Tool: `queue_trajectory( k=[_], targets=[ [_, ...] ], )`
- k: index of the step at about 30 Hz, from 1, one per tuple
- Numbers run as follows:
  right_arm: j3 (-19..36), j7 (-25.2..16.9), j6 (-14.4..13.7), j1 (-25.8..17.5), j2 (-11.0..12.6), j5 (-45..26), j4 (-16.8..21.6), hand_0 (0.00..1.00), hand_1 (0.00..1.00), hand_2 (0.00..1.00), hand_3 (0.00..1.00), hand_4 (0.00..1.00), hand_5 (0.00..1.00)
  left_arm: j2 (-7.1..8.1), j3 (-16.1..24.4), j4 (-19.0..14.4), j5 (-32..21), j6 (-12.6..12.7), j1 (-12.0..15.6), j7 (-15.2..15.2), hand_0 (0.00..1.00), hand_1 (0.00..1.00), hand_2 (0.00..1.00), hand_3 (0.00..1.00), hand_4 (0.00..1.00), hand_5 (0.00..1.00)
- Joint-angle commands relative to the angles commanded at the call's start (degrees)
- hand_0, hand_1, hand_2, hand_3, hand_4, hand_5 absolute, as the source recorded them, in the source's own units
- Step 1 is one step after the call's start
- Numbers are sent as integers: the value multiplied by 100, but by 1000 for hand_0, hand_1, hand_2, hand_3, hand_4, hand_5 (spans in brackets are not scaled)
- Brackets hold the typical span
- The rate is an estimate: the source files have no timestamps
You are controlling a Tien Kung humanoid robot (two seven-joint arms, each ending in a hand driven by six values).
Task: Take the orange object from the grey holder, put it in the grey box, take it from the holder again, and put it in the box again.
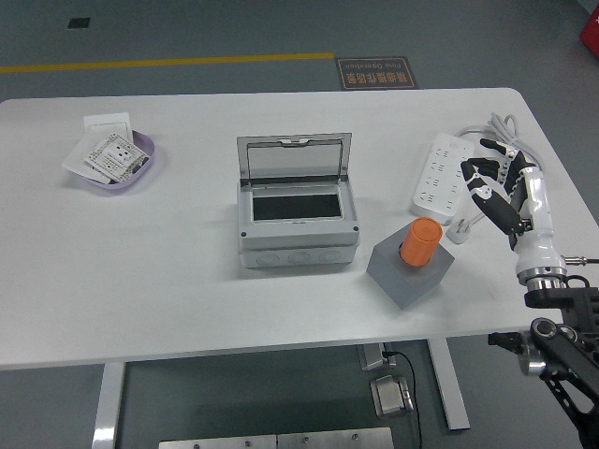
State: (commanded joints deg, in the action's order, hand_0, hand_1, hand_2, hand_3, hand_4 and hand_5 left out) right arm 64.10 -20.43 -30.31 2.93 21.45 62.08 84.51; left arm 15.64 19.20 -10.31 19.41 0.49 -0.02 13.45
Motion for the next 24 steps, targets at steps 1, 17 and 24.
queue_trajectory(
  k=[1,17,24],
  targets=[
    [-37,11,-5,6,-12,7,-9,862,872,893,938,845,183,-1,-4,0,-2,0,0,2,651,688,601,602,590,163],
    [-423,145,-16,49,-96,155,-26,863,876,893,967,878,191,-30,-86,0,-64,2,-10,10,651,687,599,601,587,160],
    [-578,123,-4,42,-108,104,-43,857,877,890,967,881,215,-43,-25,0,-3,6,-18,33,650,688,599,599,588,153]
  ],
)
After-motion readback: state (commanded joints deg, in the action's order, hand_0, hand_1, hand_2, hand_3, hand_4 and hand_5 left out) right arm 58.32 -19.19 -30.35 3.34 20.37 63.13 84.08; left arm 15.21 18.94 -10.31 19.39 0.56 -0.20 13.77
